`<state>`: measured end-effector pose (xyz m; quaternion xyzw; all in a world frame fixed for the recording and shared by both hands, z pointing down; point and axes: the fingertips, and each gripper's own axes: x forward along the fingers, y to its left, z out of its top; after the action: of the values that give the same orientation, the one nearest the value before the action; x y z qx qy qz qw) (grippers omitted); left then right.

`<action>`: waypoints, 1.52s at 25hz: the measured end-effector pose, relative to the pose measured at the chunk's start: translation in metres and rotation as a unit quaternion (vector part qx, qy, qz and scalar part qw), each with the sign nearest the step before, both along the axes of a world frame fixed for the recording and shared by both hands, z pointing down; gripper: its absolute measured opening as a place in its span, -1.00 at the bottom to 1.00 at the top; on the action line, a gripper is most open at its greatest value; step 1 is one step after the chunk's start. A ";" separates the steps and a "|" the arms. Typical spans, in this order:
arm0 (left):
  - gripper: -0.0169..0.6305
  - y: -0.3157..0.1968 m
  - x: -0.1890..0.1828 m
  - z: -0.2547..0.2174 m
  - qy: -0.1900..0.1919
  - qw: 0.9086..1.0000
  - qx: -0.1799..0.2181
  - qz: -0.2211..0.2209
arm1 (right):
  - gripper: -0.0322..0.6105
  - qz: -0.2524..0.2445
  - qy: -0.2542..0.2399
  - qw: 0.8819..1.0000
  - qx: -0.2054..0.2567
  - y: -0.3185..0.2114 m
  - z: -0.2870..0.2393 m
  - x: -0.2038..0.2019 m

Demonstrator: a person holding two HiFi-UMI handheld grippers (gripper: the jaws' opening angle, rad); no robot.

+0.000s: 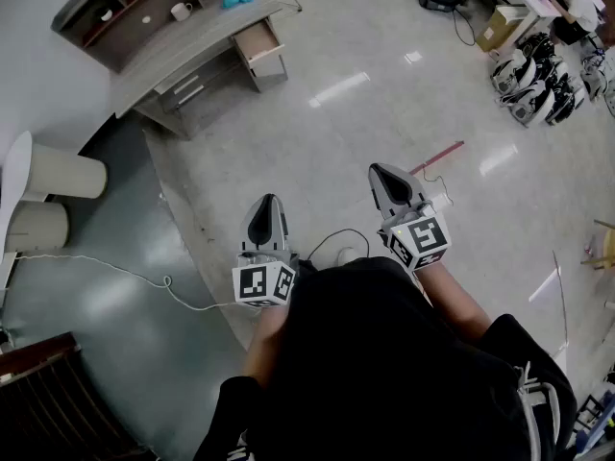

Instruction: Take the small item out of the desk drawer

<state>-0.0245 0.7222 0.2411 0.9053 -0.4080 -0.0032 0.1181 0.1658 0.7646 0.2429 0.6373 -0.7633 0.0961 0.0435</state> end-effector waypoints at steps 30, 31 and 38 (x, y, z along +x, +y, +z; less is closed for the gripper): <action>-0.19 0.019 -0.015 0.048 -0.043 0.997 -0.061 0.010 | -0.03 0.015 -0.016 0.995 -0.098 0.037 0.062 0.012; -0.18 0.021 -0.013 0.048 -0.045 0.997 -0.061 0.009 | -0.02 0.017 -0.022 0.995 -0.098 0.041 0.063 0.015; -0.17 0.028 0.000 0.041 -0.044 0.998 -0.041 -0.007 | -0.01 0.024 -0.044 0.994 -0.095 0.047 0.073 0.037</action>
<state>-0.0241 0.7506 0.2822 0.8960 -0.4190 0.0526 0.1375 0.2029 0.8115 0.3161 0.6437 -0.7363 0.1973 0.0677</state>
